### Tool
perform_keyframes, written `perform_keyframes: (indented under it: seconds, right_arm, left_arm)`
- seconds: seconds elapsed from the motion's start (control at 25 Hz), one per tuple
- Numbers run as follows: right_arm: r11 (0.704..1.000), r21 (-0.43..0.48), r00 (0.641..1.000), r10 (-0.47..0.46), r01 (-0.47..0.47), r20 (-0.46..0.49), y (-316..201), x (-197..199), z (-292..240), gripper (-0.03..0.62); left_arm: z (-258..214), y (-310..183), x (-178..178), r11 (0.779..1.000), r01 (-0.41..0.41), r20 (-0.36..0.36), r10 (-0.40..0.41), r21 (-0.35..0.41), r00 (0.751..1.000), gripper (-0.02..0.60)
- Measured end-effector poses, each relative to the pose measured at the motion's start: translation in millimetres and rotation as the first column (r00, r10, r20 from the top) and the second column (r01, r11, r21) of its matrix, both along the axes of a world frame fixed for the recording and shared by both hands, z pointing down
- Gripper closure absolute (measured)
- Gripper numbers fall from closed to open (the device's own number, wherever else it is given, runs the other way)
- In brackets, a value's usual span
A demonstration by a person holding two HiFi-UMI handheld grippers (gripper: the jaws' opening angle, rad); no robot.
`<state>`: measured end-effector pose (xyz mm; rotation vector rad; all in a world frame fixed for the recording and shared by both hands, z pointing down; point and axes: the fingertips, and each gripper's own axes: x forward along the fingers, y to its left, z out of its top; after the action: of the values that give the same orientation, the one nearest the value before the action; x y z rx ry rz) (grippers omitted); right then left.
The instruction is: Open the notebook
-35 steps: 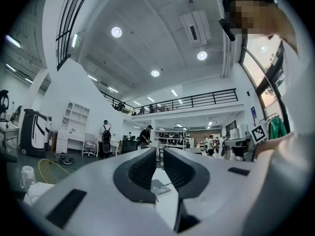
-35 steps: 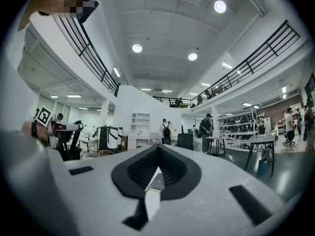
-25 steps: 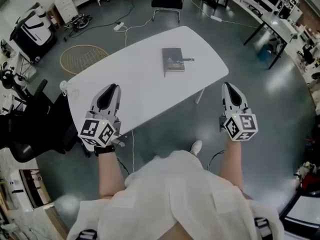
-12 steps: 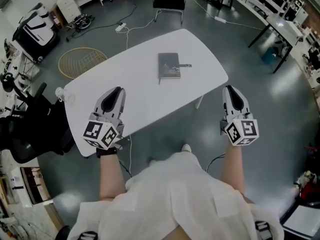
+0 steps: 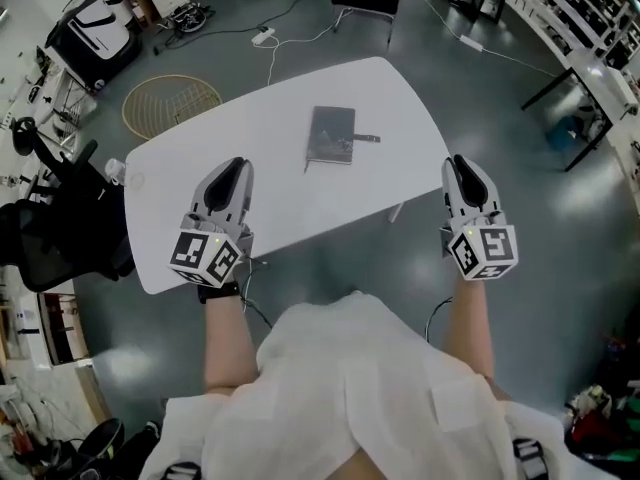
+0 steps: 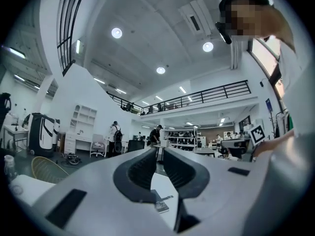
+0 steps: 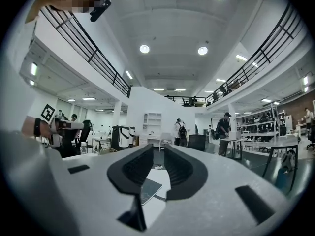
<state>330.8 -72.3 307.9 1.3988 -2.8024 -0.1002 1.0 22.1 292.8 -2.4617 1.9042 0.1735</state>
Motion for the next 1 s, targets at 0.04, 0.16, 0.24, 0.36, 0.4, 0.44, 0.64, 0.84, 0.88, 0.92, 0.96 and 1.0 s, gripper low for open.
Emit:
perform_keyframes:
  seconds: [0.04,0.16,0.24,0.36,0.4,0.44,0.64,0.84,0.88,0.92,0.96,1.0]
  right_arm:
    - [1.0,-0.003,1.0,-0.011,0.011,-0.004,-7.1,-0.6,1.5,0.522]
    - [0.999,-0.019,1.0,-0.031,0.031,0.001,-31.4,-4.5,5.0,0.516]
    - [0.999,-0.029,0.999,-0.039,0.04,0.005,-43.4,-10.3,8.0,0.511]
    - [0.998,-0.043,0.999,-0.038,0.039,0.006,-59.4,-24.8,14.7,0.51]
    - [0.998,-0.047,0.999,-0.033,0.034,0.005,-65.6,-32.0,17.1,0.508]
    - [0.998,-0.052,1.0,-0.027,0.027,0.005,-72.0,-40.3,19.4,0.507]
    - [0.998,-0.07,1.0,0.003,-0.002,0.014,-105.9,-83.8,25.1,0.493]
    - [0.996,-0.082,0.998,0.045,-0.041,0.048,-125.8,-124.5,31.8,0.482]
    - [0.996,-0.082,0.998,0.05,-0.046,0.048,-129.8,-134.0,32.3,0.48]
    - [0.995,-0.082,0.997,0.054,-0.05,0.048,-134.2,-143.3,32.0,0.476]
    - [0.995,-0.083,0.997,0.058,-0.054,0.047,-138.1,-151.5,31.4,0.47]
    - [0.995,-0.086,0.997,0.063,-0.059,0.046,-140.8,-158.5,31.0,0.468]
  left_arm:
    - [1.6,-3.1,0.6,1.0,0.012,-0.007,-0.012,-0.001,1.0,0.537]
    - [3.2,-16.1,-1.7,0.999,0.042,-0.02,-0.042,-0.008,0.999,0.537]
    - [4.6,-24.7,-8.6,0.998,0.059,-0.022,-0.059,-0.017,0.998,0.537]
    - [8.0,-40.1,-27.2,0.997,0.074,-0.024,-0.074,-0.022,0.997,0.537]
    - [9.7,-47.1,-35.5,0.997,0.073,-0.022,-0.073,-0.025,0.997,0.537]
    - [11.8,-54.7,-44.7,0.997,0.068,-0.019,-0.069,-0.029,0.997,0.537]
    - [19.8,-95.8,-91.4,0.999,0.017,-0.007,-0.017,-0.051,1.0,0.537]
    - [27.1,-125.8,-138.0,0.999,-0.011,-0.021,0.01,-0.053,1.0,0.537]
    - [27.4,-131.9,-147.6,0.999,-0.017,-0.023,0.016,-0.051,1.0,0.537]
    - [27.3,-138.6,-156.7,0.998,-0.023,-0.026,0.022,-0.05,0.999,0.537]
    - [26.9,-145.0,-164.7,0.998,-0.029,-0.031,0.028,-0.05,0.999,0.537]
    - [26.4,-150.3,-171.4,0.998,-0.036,-0.038,0.034,-0.051,0.999,0.537]
